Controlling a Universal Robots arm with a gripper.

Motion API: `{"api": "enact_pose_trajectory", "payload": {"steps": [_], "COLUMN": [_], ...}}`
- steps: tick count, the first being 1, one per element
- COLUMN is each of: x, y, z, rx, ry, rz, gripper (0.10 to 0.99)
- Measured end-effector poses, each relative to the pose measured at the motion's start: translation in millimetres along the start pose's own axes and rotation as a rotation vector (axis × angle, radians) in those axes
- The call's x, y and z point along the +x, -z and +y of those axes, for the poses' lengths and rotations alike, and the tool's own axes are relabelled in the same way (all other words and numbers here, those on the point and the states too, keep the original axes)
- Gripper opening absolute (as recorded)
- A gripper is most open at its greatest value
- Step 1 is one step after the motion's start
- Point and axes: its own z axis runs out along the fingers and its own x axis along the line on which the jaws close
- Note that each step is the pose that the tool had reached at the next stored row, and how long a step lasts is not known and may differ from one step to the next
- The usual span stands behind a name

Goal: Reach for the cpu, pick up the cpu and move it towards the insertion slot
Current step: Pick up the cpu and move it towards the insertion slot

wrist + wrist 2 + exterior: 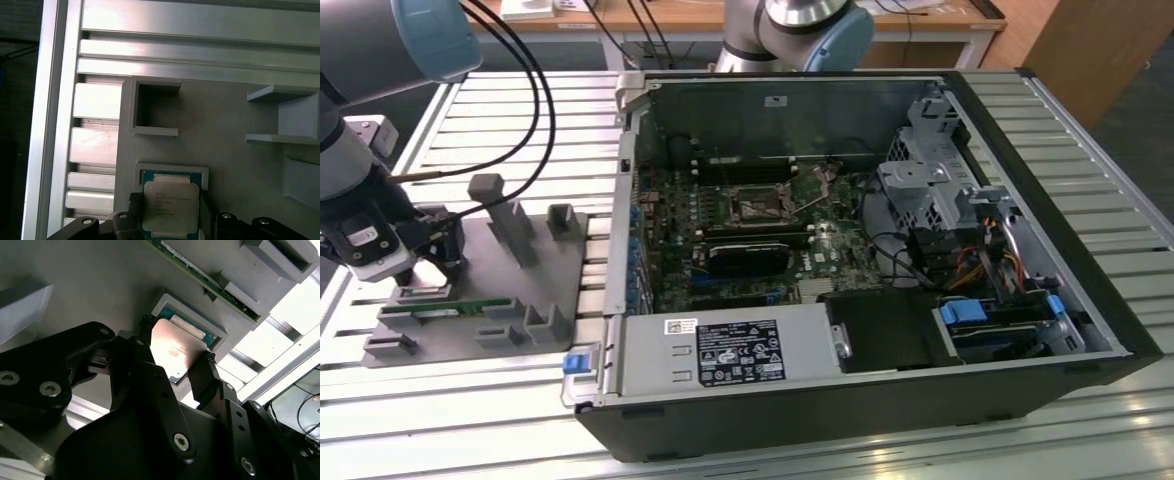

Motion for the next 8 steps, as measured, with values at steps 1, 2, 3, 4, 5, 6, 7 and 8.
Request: {"api": "enact_pose_trajectory", "payload": {"steps": [1,2,3,4,5,6,7,8], "x": [0.0,0.0,0.0,0.0,0.0,0.0,0.0,0.0], "y": [0.0,0.0,0.5,1.5,3.3,4.9,6.7,8.4], "z": [0.0,0.0,0.0,0.1,0.1,0.2,0.3,0.4], "rx": [0.0,0.0,0.0,0.0,0.0,0.0,0.0,0.0], "ry": [0.0,0.0,0.0,0.0,0.0,0.0,0.0,0.0], "rz": [-0.0001,-0.0002,-0.0004,-0.0005,-0.0002,-0.0001,-0.0002,-0.0001], "gripper": [0.545,0.545,0.545,0.545,0.545,0.541,0.541,0.541]}}
